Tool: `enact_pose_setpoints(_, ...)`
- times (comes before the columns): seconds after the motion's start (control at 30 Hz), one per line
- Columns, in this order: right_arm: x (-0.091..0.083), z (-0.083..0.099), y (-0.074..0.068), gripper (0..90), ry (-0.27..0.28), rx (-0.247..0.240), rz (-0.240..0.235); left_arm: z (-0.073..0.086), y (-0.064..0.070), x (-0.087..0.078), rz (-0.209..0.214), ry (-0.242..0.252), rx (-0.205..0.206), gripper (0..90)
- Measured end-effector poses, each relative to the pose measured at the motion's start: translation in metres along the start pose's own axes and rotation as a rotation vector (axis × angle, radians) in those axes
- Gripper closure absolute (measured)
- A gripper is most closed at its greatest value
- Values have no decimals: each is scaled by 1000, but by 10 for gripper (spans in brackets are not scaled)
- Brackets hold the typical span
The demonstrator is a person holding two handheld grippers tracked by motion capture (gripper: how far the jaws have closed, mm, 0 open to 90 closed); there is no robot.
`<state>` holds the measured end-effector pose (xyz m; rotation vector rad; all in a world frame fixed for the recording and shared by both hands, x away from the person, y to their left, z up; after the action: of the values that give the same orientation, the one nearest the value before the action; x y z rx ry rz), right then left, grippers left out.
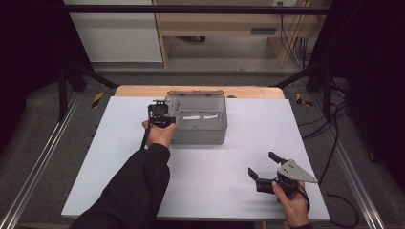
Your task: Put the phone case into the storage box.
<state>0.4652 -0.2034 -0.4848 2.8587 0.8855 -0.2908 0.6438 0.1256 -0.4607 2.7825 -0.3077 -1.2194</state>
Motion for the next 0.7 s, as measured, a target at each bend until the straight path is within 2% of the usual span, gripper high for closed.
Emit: enact_pose_setpoints(0.7,0,0,-1,51,-3,3,-6,-1,-1,0,-10,16,5,801)
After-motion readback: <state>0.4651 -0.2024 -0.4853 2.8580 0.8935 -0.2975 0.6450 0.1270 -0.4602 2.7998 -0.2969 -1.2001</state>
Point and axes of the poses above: each handheld gripper's, and its own axes: x roughly forward along the jaws, z roughly out of its underside, y roughly to its right, the point moved 7 cm from there along x, roughly forward along the jaws, and after that the axes turned 3 degrees about -x, right-handed, at the moved point
